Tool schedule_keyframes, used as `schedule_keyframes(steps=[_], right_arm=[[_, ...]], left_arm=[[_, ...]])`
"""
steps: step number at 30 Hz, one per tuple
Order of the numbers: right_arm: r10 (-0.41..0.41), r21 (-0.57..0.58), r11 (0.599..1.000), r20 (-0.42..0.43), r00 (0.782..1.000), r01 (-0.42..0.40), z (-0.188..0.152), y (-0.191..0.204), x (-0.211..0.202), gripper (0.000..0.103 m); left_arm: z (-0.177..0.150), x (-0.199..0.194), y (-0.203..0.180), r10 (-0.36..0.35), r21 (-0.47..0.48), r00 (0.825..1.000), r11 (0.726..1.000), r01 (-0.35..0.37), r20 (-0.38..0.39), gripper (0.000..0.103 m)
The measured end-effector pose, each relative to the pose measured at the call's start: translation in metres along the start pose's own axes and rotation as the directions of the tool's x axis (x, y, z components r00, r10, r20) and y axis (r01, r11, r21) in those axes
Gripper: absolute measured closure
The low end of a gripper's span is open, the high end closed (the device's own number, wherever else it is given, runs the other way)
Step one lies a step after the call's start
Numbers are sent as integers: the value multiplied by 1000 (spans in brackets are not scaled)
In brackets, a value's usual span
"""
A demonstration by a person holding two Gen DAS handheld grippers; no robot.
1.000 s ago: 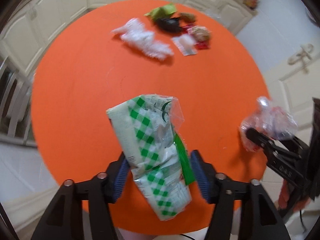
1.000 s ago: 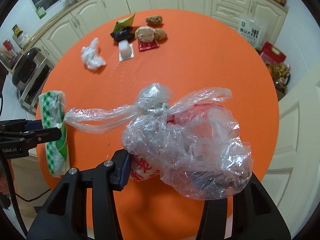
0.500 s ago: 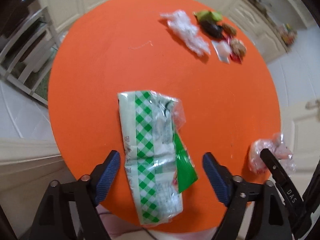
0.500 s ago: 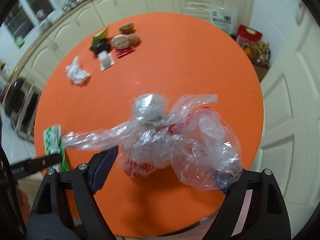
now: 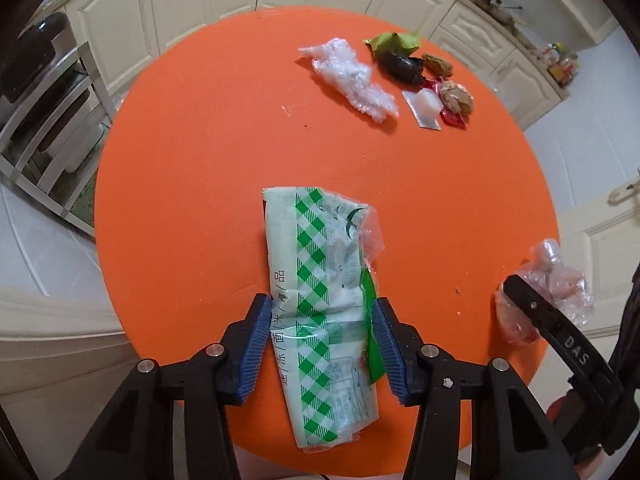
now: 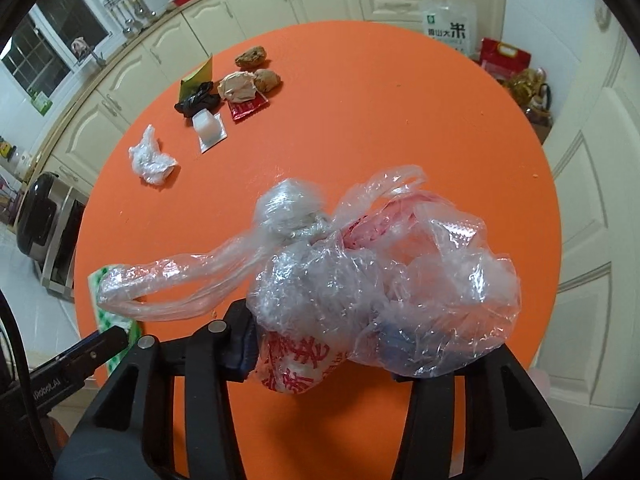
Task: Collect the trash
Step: 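Hold the bag in the right tool while the left tool lifts the wrapper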
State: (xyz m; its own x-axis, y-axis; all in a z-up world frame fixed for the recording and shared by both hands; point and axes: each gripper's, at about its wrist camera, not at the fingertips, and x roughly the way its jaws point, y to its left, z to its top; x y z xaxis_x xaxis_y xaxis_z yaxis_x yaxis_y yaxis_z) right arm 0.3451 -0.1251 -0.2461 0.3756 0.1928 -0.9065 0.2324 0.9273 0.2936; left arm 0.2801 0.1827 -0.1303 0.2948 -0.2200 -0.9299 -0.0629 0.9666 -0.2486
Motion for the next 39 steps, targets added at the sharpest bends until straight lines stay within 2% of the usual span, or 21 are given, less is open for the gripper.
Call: schedule_keyframes(steps=[3,6,8,10,13,16,17,18,19,20,24,26,29,33,35,38,39], right_arm=[[-5,2,1000,6,1000,5,-4,-1,-5,58],[-4,8,1000,16,1000,4,-7,-3,-12,58],[-6,9,1000,27,1000,5,-8,-4,-18,58],[-6,9,1000,38,999,6,-10,-5,-23,58],[-11,7,1000,48,999,11,-13,-8,-30,58],[-17,11,1000,48,999,16,-15,-12,-32,58],[-16,13,1000,46,999,15,-15,-13,-33,58],[-12,15,1000,41,999,12,-16,-15,-32,58],[-8,18,1000,37,999,8,-16,-17,-32,58],[-6,20,1000,36,999,5,-17,-17,-31,58],[3,17,1000,33,999,-4,-17,-23,-30,58],[10,12,1000,31,999,-10,-15,-24,-29,58],[24,4,1000,29,999,-25,-14,-28,-28,58],[40,-6,999,20,999,-40,-13,-31,-23,58],[53,-4,999,17,998,-53,-14,-34,-21,58],[64,3,998,17,998,-64,-14,-38,-20,58],[68,6,998,17,998,-69,-14,-39,-19,58]], left_arm=[[4,2,0,-17,20,1000,1000,17,-6,62],[3,-1,-3,-34,35,999,999,34,-14,101],[3,3,-10,-59,52,998,997,60,-28,103],[1,6,-17,-49,77,998,996,51,-28,103],[0,9,-20,-63,62,998,996,65,-31,103],[3,10,-18,-135,27,988,990,137,-69,82],[4,11,-16,-144,12,987,989,146,-77,63],[5,13,-14,-148,-16,986,989,148,-82,37],[6,16,-12,-157,-64,984,986,152,-78,27],[6,18,-10,-167,-94,984,983,160,-67,21],[7,25,-17,-130,-143,991,982,123,-41,18],[6,29,-27,-85,-143,996,987,78,-39,12],[5,38,-46,23,-111,999,993,-28,-48,8],[0,51,-70,146,-57,989,987,-148,-32,6],[-3,52,-76,159,-51,987,986,-160,-9,9],[-13,44,-76,199,-27,980,980,-199,17,28],[-15,43,-75,170,-15,985,985,-170,23,28]])
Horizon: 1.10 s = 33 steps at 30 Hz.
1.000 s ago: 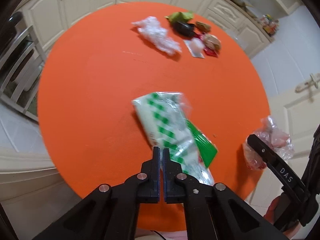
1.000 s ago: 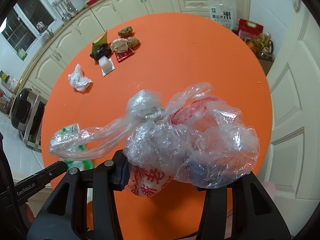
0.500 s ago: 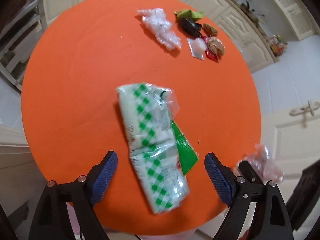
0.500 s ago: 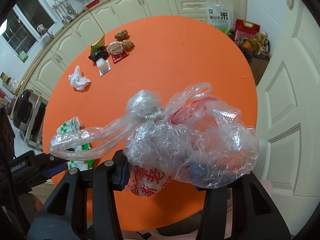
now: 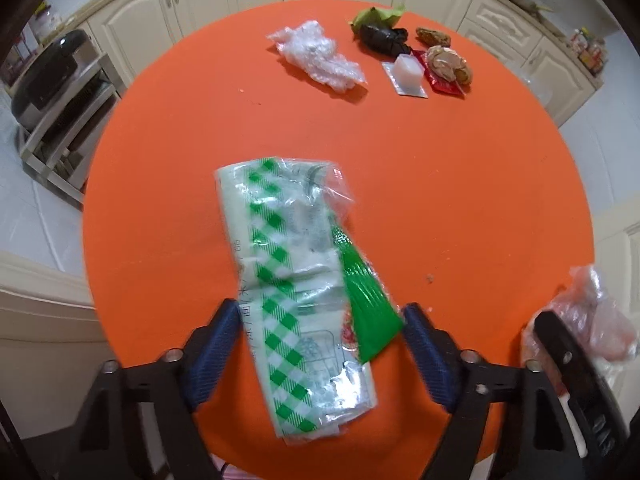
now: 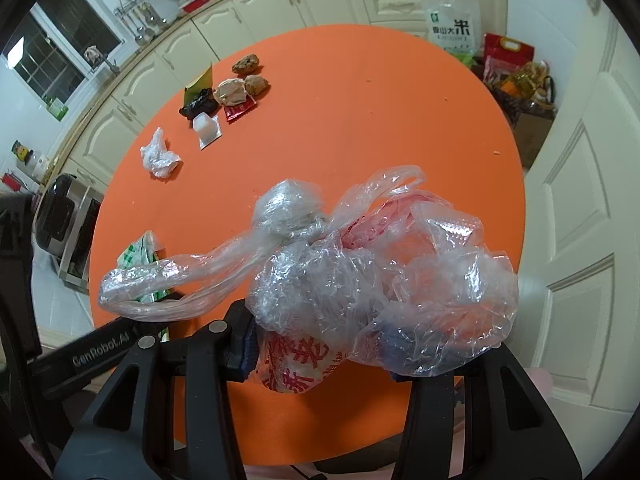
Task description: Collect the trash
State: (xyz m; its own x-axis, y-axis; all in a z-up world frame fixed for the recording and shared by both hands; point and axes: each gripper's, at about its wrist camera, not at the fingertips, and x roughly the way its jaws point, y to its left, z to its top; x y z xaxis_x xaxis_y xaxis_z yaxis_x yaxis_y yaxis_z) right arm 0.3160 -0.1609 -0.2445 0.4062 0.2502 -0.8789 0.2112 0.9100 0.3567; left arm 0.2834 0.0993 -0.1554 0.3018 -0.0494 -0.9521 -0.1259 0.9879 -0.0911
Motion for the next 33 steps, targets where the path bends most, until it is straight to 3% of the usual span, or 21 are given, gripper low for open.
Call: schedule_keyframes(steps=[4,8,14,16,18,22,25,27,29,33], right_arm=[[18,6,1000,2,1000,-18,0,-3,1,58],[32,3,999,5,999,-32,-2,-1,0,58],[28,-5,1000,15,999,-28,-3,2,-5,58],[27,-7,1000,17,999,-26,-4,4,-7,58],[23,-8,1000,21,1000,-23,-5,5,-10,58],[17,-4,1000,27,999,-17,-5,6,-13,59],[11,-9,1000,29,1000,-10,-6,8,-14,59],[14,-9,1000,30,999,-13,-6,7,-14,58],[10,-13,1000,29,1000,-10,-6,8,-13,58],[-32,-58,998,31,999,34,2,13,-7,58]], left_arm=[[-2,-5,6,-36,27,999,999,36,7,35],[-3,-16,11,-57,25,998,998,56,34,50],[-3,-21,17,-76,45,996,996,74,41,58],[-3,-25,23,-78,47,996,996,76,48,65],[-4,-30,29,-81,47,995,996,78,60,87],[1,-25,40,-116,18,993,993,115,24,86],[4,-20,52,-196,-28,980,980,195,-16,80],[4,-14,54,-233,-43,969,972,231,-77,55],[4,-16,52,-248,-34,967,969,246,-61,42],[1,-15,43,-244,-3,966,970,245,-83,33]])
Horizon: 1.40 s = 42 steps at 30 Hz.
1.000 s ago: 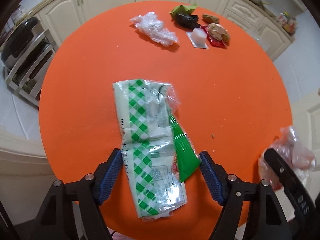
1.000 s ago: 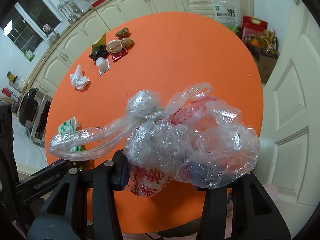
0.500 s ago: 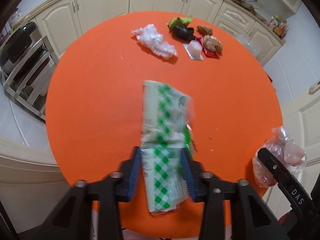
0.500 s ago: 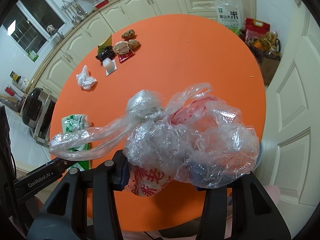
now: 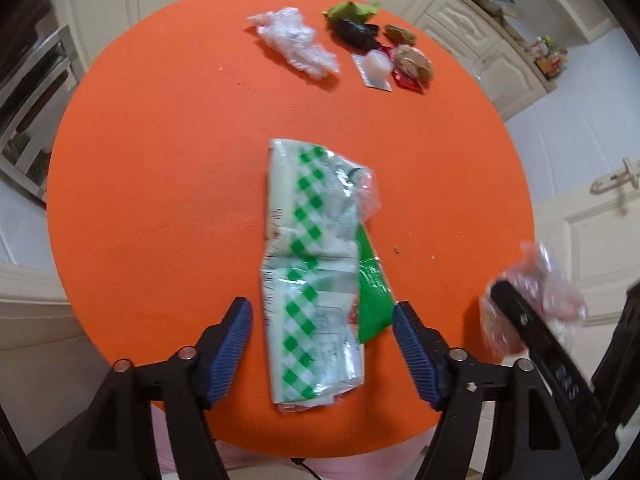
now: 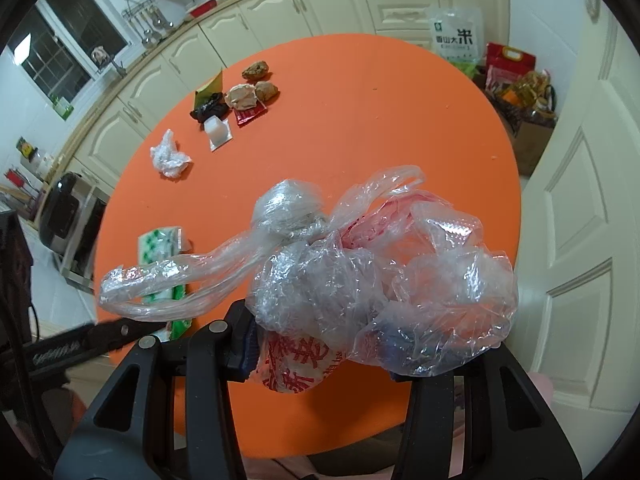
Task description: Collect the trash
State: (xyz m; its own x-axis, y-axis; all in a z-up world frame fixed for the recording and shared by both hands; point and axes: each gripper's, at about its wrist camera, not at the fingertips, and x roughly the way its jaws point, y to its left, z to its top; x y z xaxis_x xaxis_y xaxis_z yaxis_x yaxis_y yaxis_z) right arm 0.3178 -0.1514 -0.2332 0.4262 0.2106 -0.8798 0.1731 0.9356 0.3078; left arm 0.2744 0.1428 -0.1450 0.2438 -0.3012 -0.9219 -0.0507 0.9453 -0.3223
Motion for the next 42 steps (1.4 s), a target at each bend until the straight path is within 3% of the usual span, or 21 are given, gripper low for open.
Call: schedule_keyframes(steps=[5,7,9,16,19,23,26,27,31,32,37,38,40,42], right_arm=[[-36,-64,997,-74,997,32,19,10,17,51],[-42,-51,998,-67,997,38,17,8,14,45],[-28,-14,1000,-35,999,27,10,4,1,39],[46,49,997,109,993,-51,-13,2,-56,42],[153,19,987,146,977,-157,-21,14,-77,42],[280,-85,958,63,958,-274,-28,49,-74,56],[267,-68,961,-26,963,-269,-29,63,-46,61],[258,-48,964,-79,963,-262,-29,66,-30,68],[278,-43,958,-121,953,-285,-33,75,-18,72],[285,-67,954,-105,953,-292,-30,79,-23,71],[322,-78,943,-28,946,-323,0,85,-44,38],[296,-96,950,-26,955,-297,2,90,-44,25],[232,-88,968,-58,971,-237,-3,96,-33,22],[181,-64,980,-131,975,-191,-14,96,-11,31]], left_arm=[[2,-1,1,3,5,1000,1000,-3,-9,32],[1,0,3,-13,0,1000,1000,13,-19,32],[2,-1,5,-16,0,999,1000,16,-34,32],[7,-15,11,-66,57,997,996,69,-41,32],[10,-21,19,-60,71,998,995,62,-31,32],[13,-27,36,-69,40,997,997,70,-20,32],[16,-30,50,-73,26,997,997,73,-16,32],[17,-32,55,-70,21,998,997,70,-10,32],[17,-39,70,-23,16,999,1000,23,23,32],[17,-40,74,-15,12,1000,1000,15,26,32],[20,-37,87,-49,2,999,999,49,-6,32],[21,-37,91,-46,-2,999,999,46,-3,32],[21,-38,96,-57,-1,998,998,57,3,31],[22,-38,100,-72,-5,997,997,72,6,31]])
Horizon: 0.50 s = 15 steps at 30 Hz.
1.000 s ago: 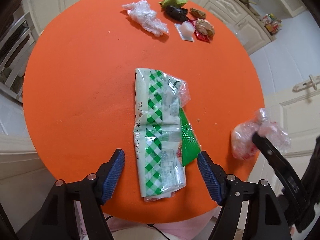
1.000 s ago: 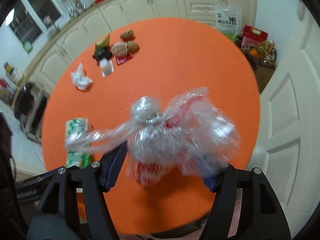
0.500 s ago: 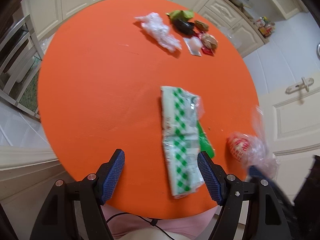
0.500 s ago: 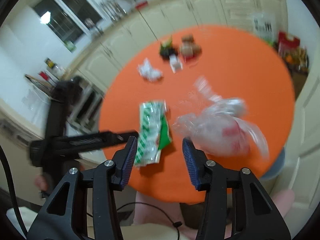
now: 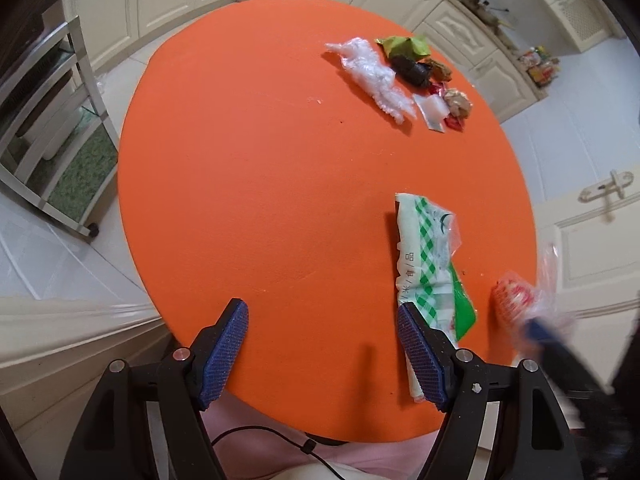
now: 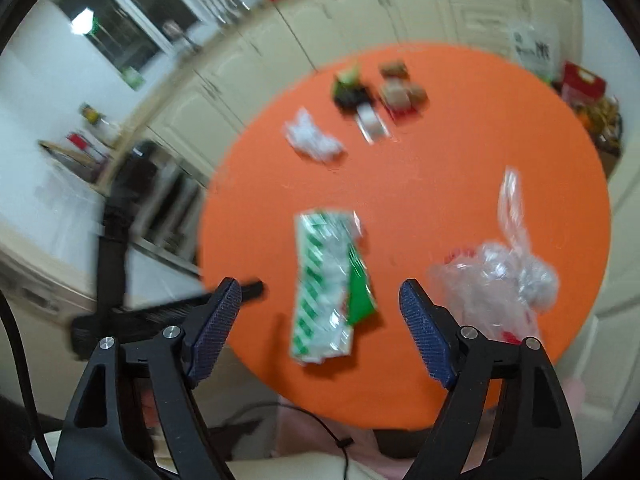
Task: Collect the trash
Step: 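Grasp the wrapper with the right tool while the left tool grasps the plastic bag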
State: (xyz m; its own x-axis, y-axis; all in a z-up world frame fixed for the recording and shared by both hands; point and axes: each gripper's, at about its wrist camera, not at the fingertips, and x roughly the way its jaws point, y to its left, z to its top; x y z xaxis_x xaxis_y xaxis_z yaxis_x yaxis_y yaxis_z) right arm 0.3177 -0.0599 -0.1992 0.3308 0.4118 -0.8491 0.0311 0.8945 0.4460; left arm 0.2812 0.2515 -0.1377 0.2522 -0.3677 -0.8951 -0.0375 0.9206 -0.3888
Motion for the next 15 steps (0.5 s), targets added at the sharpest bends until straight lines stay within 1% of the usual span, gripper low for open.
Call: schedule_keyframes(steps=[1,2,3,4,6,8,10,11,12,13,14,15], right_arm=[[-11,16,1000,-21,1000,12,-2,-2,7,34],[-8,49,999,-48,999,11,-6,-8,20,40],[3,72,997,-55,998,1,-8,-10,27,43],[7,83,997,-57,998,-3,-11,-13,31,44],[10,92,996,-46,999,-6,-14,-12,38,45],[52,95,994,-30,998,-49,-13,-9,44,47],[48,93,995,-6,999,-47,-11,-6,46,50],[59,93,994,-12,998,-58,-9,-5,51,58],[53,92,994,8,999,-54,-9,-3,51,63],[59,94,994,8,998,-59,-8,-3,53,70],[82,97,992,-5,997,-81,-8,-1,57,75],[91,88,992,13,996,-92,-8,1,59,78]], left_arm=[[0,0,3,-2,-3,1000,1000,2,4,31],[0,-2,6,-13,-4,1000,1000,13,3,30],[0,-2,7,-18,-3,1000,1000,18,0,30],[1,-3,8,-20,1,1000,1000,20,-1,30],[2,-1,7,-19,7,1000,1000,19,-4,30],[2,-1,7,-24,14,1000,1000,24,-9,29],[2,-2,7,-32,17,999,999,32,-12,28],[2,0,7,-39,14,999,999,39,-12,26],[2,0,8,-47,12,999,999,47,-11,25],[3,-1,9,-58,10,998,998,59,-14,24],[3,0,9,-62,7,998,998,62,-12,24],[3,0,9,-70,7,997,997,70,-12,23]])
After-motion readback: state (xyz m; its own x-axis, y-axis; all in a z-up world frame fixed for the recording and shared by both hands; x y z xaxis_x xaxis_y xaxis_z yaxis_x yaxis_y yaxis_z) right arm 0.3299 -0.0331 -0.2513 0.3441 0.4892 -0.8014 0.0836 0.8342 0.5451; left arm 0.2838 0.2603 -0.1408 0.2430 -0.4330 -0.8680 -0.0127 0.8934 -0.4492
